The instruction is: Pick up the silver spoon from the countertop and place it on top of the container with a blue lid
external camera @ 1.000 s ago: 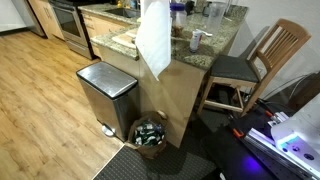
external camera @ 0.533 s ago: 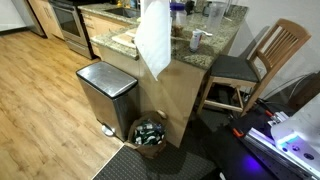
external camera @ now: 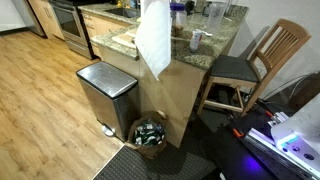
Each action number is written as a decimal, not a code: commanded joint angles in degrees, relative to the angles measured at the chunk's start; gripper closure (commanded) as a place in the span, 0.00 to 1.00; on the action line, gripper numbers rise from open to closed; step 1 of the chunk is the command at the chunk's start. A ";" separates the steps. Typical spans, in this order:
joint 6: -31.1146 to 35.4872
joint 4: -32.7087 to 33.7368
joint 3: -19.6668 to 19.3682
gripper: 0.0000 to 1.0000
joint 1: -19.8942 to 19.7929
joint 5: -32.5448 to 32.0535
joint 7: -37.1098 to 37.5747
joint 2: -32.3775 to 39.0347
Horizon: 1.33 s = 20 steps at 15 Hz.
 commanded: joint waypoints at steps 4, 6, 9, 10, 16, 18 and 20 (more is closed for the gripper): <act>-2.01 9.75 -1.77 1.00 1.56 -1.18 2.85 7.78; -2.91 10.50 -1.95 1.00 2.12 -1.49 2.79 8.51; -5.42 9.15 -1.84 1.00 2.45 -1.45 1.99 7.99; -6.47 8.35 -2.22 1.00 2.79 -1.95 2.47 7.51; -7.43 6.06 -2.87 0.75 2.70 -2.99 2.83 6.07; -6.56 5.44 -2.67 0.66 2.31 -2.66 2.27 5.60; -5.68 4.64 -2.05 0.51 1.88 -1.81 1.56 4.79</act>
